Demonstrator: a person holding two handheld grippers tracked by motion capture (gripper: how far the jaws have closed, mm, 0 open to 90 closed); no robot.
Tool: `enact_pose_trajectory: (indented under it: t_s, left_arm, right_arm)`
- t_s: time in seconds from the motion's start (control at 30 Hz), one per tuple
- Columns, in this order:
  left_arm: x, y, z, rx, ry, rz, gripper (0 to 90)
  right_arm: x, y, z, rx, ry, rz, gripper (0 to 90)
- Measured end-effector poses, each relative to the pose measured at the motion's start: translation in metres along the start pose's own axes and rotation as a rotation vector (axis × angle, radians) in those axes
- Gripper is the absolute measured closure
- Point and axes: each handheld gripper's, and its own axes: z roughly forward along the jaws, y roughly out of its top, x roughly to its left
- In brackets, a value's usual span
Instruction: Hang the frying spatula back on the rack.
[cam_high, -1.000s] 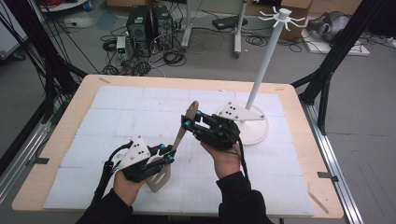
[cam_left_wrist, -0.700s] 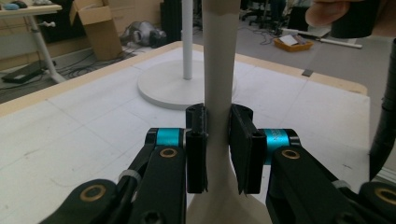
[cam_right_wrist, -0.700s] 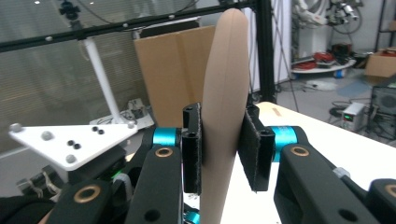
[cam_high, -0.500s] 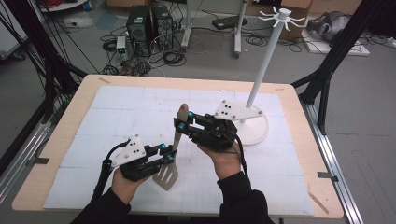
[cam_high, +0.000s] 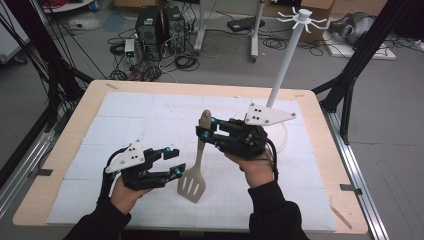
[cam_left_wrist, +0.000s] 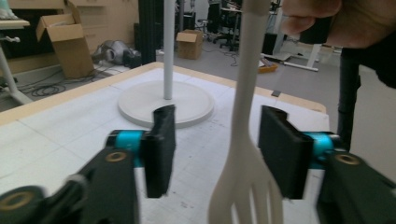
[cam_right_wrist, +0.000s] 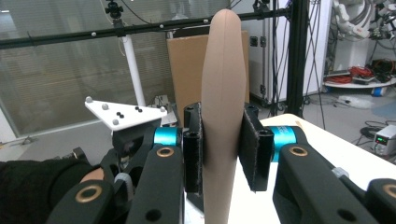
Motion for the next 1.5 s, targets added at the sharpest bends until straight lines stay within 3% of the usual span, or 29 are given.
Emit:
enact_pose_trajectory:
  t_s: [0.2,0.4,0.57,0.9,1.17,1.5]
  left_arm:
    - [0.014,-0.001,-0.016,0.006,0.067,-0.036,20.0]
    - [0.030,-0.005,-0.031,-0.008,0.127,-0.055,20.1]
    - [0.031,-0.006,-0.033,-0.014,0.156,-0.045,19.7]
    - [0.036,-0.009,-0.041,-0.015,0.172,-0.058,19.8]
    - [0.037,-0.010,-0.040,-0.015,0.174,-0.064,19.9]
    - [0.038,-0.010,-0.042,-0.020,0.176,-0.067,19.9]
  right_arm:
    - [-0.013,0.011,-0.022,0.000,-0.047,-0.001,72.7]
    - [-0.030,0.031,-0.048,-0.006,-0.105,-0.004,72.7]
    - [-0.049,0.051,-0.063,0.010,-0.160,-0.013,72.8]
    - [-0.079,0.090,-0.077,0.031,-0.246,-0.048,72.7]
    - [-0.103,0.104,-0.092,0.006,-0.344,-0.013,72.7]
    - [-0.120,0.112,-0.096,-0.025,-0.388,0.022,72.7]
